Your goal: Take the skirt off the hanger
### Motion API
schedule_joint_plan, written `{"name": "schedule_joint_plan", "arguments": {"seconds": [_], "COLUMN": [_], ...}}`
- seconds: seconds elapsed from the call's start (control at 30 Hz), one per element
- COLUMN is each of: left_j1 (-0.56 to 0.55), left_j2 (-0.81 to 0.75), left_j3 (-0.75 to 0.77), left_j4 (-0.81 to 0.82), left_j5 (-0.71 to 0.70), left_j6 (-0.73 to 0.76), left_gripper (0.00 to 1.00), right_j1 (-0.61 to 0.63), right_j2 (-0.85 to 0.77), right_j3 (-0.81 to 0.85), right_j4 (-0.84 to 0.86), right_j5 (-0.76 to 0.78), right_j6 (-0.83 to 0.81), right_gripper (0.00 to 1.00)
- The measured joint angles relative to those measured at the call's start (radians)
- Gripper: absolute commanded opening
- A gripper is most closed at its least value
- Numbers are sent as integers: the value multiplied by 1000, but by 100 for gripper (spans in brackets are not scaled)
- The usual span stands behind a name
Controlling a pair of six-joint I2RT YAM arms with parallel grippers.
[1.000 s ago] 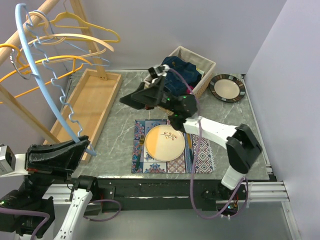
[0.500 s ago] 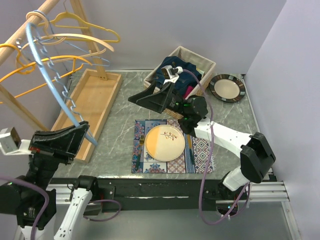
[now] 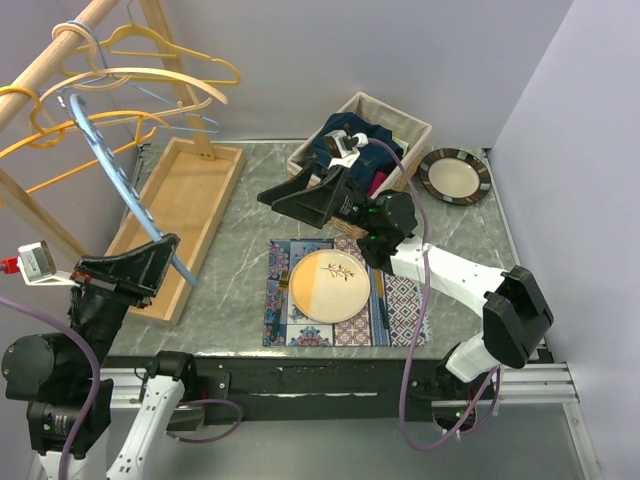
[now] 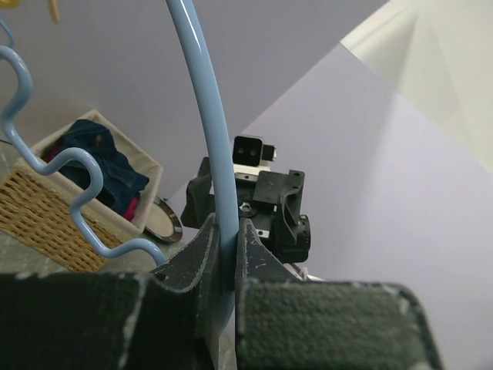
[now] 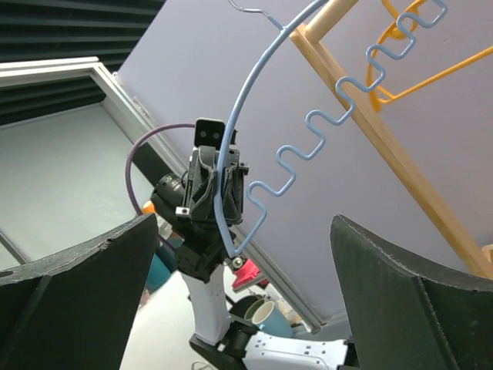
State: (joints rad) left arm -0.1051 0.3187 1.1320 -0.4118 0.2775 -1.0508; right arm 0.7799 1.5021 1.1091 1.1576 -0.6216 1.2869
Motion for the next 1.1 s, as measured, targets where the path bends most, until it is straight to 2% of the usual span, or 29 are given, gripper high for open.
{"name": "schedule_joint_plan", "arguments": {"seconds": [0.33, 0.57, 1.1], "left_j1": [0, -1, -5], "left_j2": [68, 172, 268], "left_j3": [90, 105, 124], "left_j4": [-48, 10, 102], "left_j5": [-124, -172, -219], "left_j6": [27, 58, 14], "left_gripper": [1, 1, 1], "right_j1": [-1, -1, -1], "right_j2": [-82, -131, -131], "right_j3": [-33, -34, -39], "right_j4": [-96, -120, -159], "right_j5": [1, 1, 0], "right_j6": [-95, -139, -190], "right_gripper": [100, 100, 100]}}
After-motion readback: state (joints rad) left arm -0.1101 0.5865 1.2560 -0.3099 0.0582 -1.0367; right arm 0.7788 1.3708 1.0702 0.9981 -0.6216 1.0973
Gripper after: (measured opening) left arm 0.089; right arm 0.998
